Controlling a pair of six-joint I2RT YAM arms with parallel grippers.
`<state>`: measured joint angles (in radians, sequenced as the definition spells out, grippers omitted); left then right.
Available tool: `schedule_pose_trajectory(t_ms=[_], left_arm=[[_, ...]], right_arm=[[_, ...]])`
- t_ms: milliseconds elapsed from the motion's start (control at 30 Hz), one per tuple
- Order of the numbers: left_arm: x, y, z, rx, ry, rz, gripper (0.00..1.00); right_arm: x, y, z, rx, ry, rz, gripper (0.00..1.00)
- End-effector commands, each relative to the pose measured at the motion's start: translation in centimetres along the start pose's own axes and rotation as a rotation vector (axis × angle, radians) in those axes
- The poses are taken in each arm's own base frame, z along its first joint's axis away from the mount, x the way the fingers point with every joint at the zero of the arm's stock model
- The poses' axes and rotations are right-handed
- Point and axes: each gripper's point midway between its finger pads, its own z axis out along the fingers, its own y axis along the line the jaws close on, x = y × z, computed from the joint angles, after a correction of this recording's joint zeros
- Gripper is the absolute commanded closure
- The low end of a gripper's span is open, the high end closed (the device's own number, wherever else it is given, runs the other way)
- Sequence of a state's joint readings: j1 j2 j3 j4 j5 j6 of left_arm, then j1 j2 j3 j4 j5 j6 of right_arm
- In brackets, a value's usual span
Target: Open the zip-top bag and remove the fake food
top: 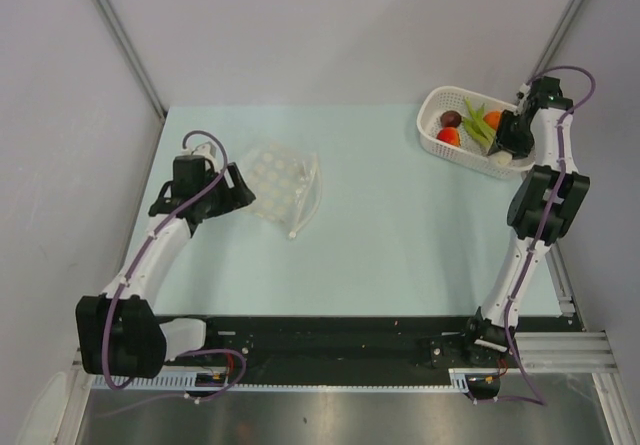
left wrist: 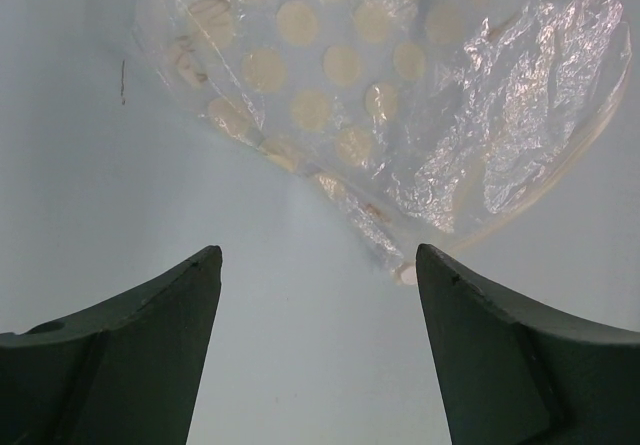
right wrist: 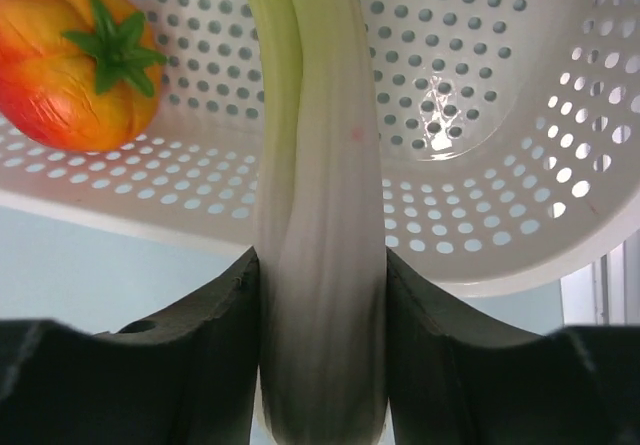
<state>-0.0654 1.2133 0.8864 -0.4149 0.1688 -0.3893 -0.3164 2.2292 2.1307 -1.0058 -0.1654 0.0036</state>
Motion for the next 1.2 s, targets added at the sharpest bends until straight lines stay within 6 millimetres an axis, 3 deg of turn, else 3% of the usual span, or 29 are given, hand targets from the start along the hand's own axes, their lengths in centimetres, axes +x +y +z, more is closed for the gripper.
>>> schedule_pose_trajectory(t_ms=[0, 33, 100, 133, 200, 300, 333, 400, 433, 467, 567, 600, 667, 700, 767, 867, 900, 967, 1000, 1033, 1067, 1100, 1133, 1167], left_arm=[[-0.1, -0.8, -1.2, 0.026, -0.023, -0.010, 0.18], [0.0, -0.8, -1.3, 0.021, -0.022, -0.007, 0.17], [0.5, -1.2, -1.5, 0.024, -0.010, 0.003, 0.17], [0.5, -1.5, -1.7, 0.028, -0.014, 0.009, 0.15], [1.1, -2.1, -1.8, 0.036, 0.001, 0.028, 0.15], [1.9, -2.8, -2.1, 0.042, 0.012, 0.056, 0.15], [2.2, -2.9, -2.1, 0.043, 0.015, 0.062, 0.15], [2.8, -3.7, -2.5, 0.063, 0.020, 0.076, 0.15], [3.1, -3.9, -2.6, 0.072, 0.024, 0.081, 0.15], [3.4, -4.5, -2.7, 0.087, 0.025, 0.097, 0.14], [4.4, -5.7, -3.0, 0.127, 0.044, 0.122, 0.14], [4.7, -6.1, -3.2, 0.148, 0.053, 0.133, 0.13], [5.4, -7.3, -3.5, 0.190, 0.066, 0.166, 0.11], [5.6, -8.0, -3.8, 0.222, 0.069, 0.184, 0.08], [6.2, -9.4, -4.5, 0.262, 0.079, 0.227, 0.06], [7.1, -11.8, -5.8, 0.356, 0.074, 0.283, 0.03], [7.4, -12.4, -6.1, 0.383, 0.071, 0.293, 0.02], [8.3, -14.0, -7.0, 0.466, 0.058, 0.295, 0.01], [8.8, -14.7, -7.4, 0.505, 0.059, 0.291, 0.00], [9.3, -15.8, -8.1, 0.561, 0.043, 0.300, 0.01], [9.5, -16.4, -8.5, 0.590, 0.036, 0.295, 0.01], [9.7, -16.9, -8.9, 0.617, 0.025, 0.300, 0.00], [9.8, -17.3, -9.2, 0.635, 0.012, 0.300, 0.00], [10.3, -18.1, -9.9, 0.681, -0.005, 0.294, 0.01]], right_arm=[[-3.7, -3.7, -0.5, 0.267, -0.104, 0.034, 0.45], [-4.0, -4.0, 0.0, 0.319, -0.108, 0.044, 0.31], [-6.0, -5.1, -2.1, 0.446, -0.179, 0.077, 0.20], [-6.4, -5.1, -2.3, 0.477, -0.196, 0.075, 0.08], [-7.2, -5.7, -3.4, 0.536, -0.240, 0.081, 0.02], [-6.8, -6.7, -4.8, 0.612, -0.252, 0.090, 0.00], [-5.9, -7.0, -4.6, 0.631, -0.227, 0.094, 0.00], [-5.4, -7.1, -6.2, 0.643, -0.238, 0.115, 0.00], [-4.0, -7.1, -5.6, 0.634, -0.203, 0.124, 0.00], [-4.1, -6.8, -7.1, 0.621, -0.229, 0.136, 0.00], [-2.5, -6.1, -7.5, 0.568, -0.207, 0.181, 0.00], [-2.4, -5.6, -8.7, 0.563, -0.222, 0.191, 0.00], [-1.1, -4.9, -9.2, 0.550, -0.205, 0.201, 0.00], [-1.4, -3.9, -11.1, 0.531, -0.251, 0.192, 0.00], [-1.4, -2.6, -12.0, 0.483, -0.283, 0.193, 0.00], [-0.1, 1.2, -13.6, 0.360, -0.286, 0.171, 0.00], [1.5, 2.3, -12.7, 0.329, -0.243, 0.162, 0.00], [3.6, 7.5, -13.6, 0.184, -0.232, 0.121, 0.00], [6.4, 8.9, -12.3, 0.149, -0.169, 0.124, 0.00], [7.5, 12.0, -13.6, 0.060, -0.200, 0.097, 0.00], [9.5, 14.3, -13.7, -0.035, -0.166, 0.085, 0.00], [12.1, 15.4, -12.4, -0.083, -0.127, 0.112, 0.00], [14.3, 18.2, -14.0, -0.183, -0.125, 0.079, 0.00], [16.1, 19.8, -14.4, -0.243, -0.102, 0.063, 0.00]])
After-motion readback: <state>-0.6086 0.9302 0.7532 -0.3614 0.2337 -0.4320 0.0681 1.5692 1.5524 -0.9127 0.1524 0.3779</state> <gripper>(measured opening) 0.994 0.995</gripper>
